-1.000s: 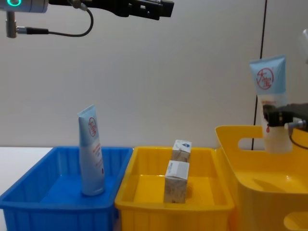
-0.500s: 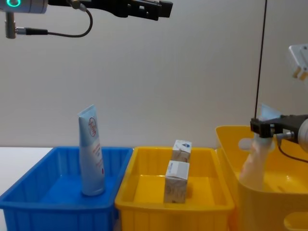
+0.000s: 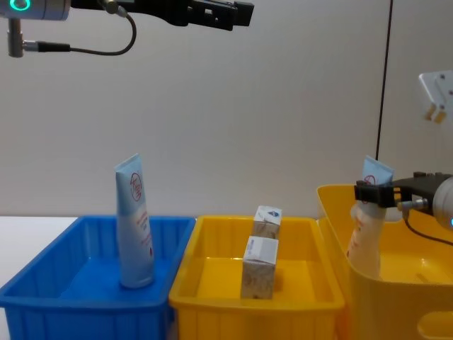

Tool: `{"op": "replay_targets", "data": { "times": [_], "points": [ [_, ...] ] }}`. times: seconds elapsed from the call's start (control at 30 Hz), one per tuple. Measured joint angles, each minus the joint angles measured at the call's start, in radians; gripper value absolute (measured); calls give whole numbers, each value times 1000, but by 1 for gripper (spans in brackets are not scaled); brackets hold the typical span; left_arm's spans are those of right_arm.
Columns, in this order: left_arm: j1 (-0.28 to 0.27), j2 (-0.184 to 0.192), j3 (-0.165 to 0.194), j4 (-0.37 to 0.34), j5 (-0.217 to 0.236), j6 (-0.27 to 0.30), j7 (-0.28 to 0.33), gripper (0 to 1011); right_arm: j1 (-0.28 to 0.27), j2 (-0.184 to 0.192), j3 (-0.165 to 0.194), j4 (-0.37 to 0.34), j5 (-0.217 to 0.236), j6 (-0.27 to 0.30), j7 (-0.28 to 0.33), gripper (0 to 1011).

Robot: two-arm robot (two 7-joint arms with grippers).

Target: Bimanual collaborative sorting of washing and personal care products

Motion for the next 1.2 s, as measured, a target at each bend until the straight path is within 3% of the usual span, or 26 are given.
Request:
{"op": "replay_targets", "data": {
  "times": [0.3, 0.63, 0.87, 1.2],
  "points": [
    [0, 0, 0, 0, 0, 0, 1, 1001, -13, 13, 9, -47, 6, -8, 26, 1002],
    [0, 0, 0, 0, 0, 0, 1, 1001, -48, 62, 31, -171, 45, 1, 112, 1002],
    [0, 0, 0, 0, 0, 0, 0, 1001, -75, 104, 42, -263, 77, 39, 182, 1002],
    [0, 0, 0, 0, 0, 0, 0, 1001, -111, 166, 33, -380, 106, 151, 276, 1002]
  ]
}}
